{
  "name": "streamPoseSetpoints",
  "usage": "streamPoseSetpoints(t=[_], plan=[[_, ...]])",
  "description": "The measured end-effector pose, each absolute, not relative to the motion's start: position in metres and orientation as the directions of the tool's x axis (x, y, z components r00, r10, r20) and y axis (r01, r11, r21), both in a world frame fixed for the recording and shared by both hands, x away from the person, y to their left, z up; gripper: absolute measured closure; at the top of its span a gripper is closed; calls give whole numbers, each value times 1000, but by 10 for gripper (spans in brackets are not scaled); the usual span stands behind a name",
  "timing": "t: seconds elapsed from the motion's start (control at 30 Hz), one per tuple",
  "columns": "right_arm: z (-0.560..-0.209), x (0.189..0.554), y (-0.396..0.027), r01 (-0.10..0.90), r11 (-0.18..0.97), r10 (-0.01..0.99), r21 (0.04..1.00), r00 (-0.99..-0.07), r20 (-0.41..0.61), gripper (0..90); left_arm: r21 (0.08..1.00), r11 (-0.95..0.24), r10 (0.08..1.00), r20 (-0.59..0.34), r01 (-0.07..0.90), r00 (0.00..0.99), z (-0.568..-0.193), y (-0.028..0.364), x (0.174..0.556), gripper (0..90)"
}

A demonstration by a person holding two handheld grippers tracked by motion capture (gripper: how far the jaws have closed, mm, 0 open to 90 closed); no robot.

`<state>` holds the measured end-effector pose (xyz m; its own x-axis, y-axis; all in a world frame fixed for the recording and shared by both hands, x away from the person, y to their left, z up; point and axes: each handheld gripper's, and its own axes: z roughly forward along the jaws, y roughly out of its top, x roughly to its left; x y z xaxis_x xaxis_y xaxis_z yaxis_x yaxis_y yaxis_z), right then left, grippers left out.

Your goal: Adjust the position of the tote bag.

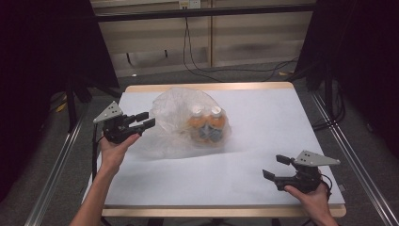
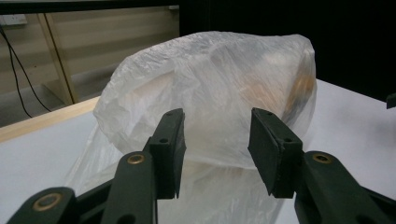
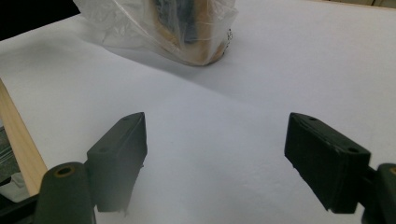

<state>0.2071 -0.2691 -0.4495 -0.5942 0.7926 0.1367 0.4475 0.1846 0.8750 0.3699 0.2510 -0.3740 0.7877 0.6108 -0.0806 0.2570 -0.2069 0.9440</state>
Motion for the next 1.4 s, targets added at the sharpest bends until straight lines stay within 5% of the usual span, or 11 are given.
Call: streamPoseSetpoints(t=[0.37,0.9,1.1,1.17,1.4], plan=[[-450,207,-268,448,191,791,873,-598,133,209,938,-217,611,-84,269,787,-372,242,393,641],[-450,207,-267,447,203,782,871,-609,131,208,918,-277,608,-62,285,791,-388,238,400,573],[-450,206,-267,449,200,781,871,-609,135,208,907,-307,598,-52,288,800,-393,234,401,655],[-450,207,-267,445,207,779,871,-614,128,207,905,-311,594,-53,289,803,-395,233,401,759],[-450,207,-267,449,205,781,870,-611,131,206,901,-332,566,-47,280,823,-398,230,401,900]])
